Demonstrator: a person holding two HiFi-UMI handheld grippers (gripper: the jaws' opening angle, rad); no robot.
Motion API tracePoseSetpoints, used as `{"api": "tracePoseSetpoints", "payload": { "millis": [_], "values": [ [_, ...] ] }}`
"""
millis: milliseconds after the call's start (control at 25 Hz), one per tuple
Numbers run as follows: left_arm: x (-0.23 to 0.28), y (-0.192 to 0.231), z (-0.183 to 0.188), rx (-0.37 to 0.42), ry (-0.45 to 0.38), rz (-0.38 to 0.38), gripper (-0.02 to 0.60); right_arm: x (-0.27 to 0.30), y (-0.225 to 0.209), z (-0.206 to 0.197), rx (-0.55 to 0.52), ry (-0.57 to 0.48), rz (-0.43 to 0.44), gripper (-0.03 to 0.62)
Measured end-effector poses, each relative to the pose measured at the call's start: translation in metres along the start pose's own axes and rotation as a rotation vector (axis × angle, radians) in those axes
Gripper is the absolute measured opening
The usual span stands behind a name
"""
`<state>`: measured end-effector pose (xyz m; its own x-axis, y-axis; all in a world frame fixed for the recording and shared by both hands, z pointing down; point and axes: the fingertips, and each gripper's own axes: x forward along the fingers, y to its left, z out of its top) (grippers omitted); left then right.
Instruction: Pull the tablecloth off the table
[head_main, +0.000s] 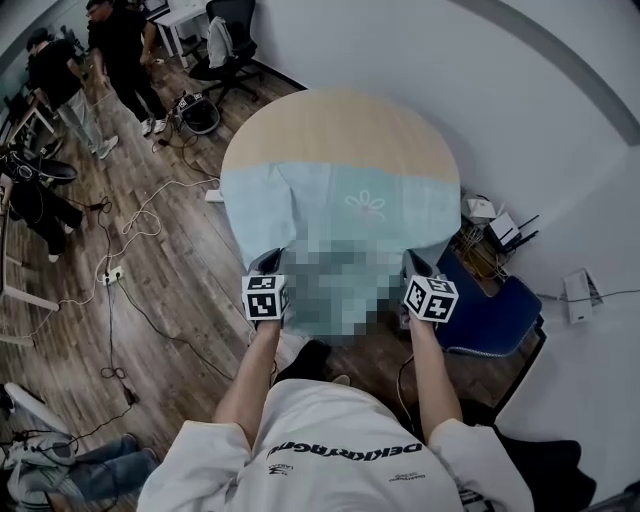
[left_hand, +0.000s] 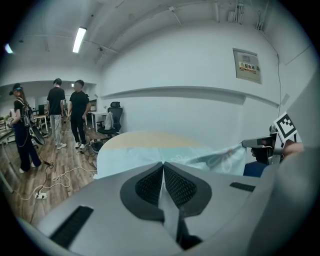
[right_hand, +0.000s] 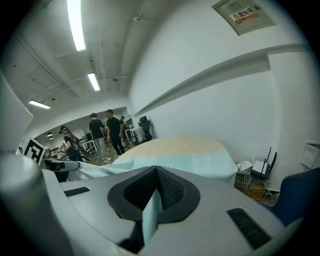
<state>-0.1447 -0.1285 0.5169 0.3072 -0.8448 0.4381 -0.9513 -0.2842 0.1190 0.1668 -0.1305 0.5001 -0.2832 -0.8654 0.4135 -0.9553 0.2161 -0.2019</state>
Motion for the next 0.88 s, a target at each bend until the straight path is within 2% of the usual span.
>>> {"api": "tracePoseSetpoints", "payload": {
  "millis": [360, 880],
  "values": [
    [-0.051, -0.013, -0.006, -0.005, -0.023, -0.022, 0.015, -0.040, 0.020, -0.009, -0.012, -0.015, 0.025, 0.032],
    [-0.118, -0.027, 0.000, -0.036, -0.103, -0.016, 0.015, -0.095, 0.040, -0.010, -0.004, -0.068, 0.040, 0.032]
  ]
}}
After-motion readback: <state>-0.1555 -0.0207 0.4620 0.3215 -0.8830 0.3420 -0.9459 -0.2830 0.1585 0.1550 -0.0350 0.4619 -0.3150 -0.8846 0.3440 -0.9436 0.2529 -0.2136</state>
